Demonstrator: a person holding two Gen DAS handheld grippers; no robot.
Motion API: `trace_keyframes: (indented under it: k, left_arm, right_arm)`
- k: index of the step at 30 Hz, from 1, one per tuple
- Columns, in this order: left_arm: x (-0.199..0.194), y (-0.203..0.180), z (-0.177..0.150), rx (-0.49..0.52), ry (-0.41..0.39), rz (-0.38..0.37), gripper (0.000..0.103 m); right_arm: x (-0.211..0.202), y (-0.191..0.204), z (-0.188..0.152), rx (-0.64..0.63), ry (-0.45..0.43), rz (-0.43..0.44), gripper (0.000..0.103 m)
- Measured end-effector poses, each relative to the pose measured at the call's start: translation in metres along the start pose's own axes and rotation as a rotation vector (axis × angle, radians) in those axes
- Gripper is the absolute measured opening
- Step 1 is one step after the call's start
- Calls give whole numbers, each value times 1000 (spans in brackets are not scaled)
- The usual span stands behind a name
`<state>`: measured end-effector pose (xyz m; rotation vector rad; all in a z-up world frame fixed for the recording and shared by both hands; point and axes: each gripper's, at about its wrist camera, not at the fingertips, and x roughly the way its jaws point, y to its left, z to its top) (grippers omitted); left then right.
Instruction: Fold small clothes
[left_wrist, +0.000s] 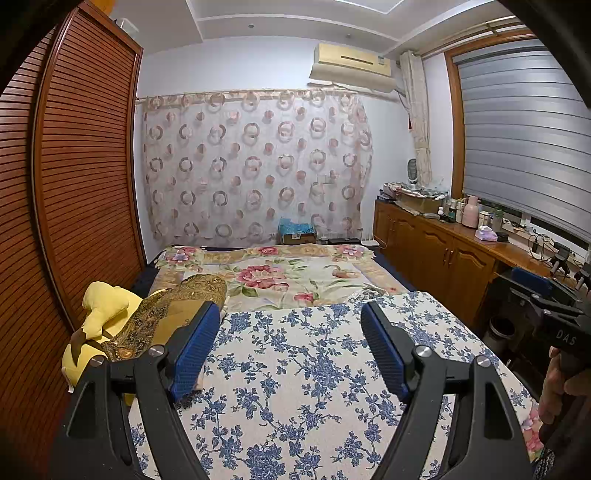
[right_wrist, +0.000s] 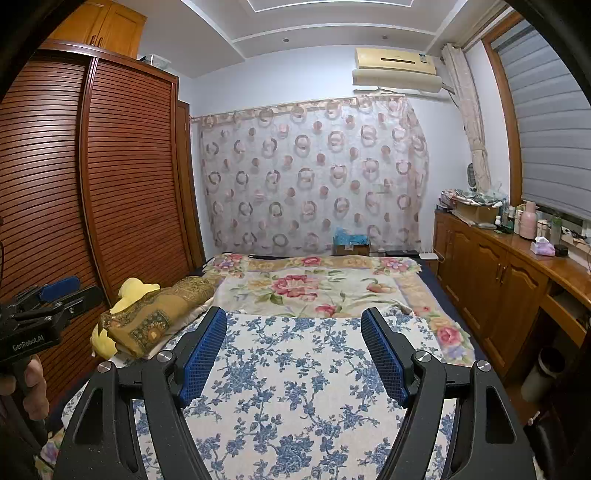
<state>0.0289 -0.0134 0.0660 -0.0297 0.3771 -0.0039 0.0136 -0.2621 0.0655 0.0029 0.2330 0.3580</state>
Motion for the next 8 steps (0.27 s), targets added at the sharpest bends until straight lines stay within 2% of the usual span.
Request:
trace_keyframes:
  k: [8]
  left_arm:
    - [1, 0, -1, -1, -1, 0, 80]
  right_arm:
    - [0, 0, 0, 0, 0, 1, 77]
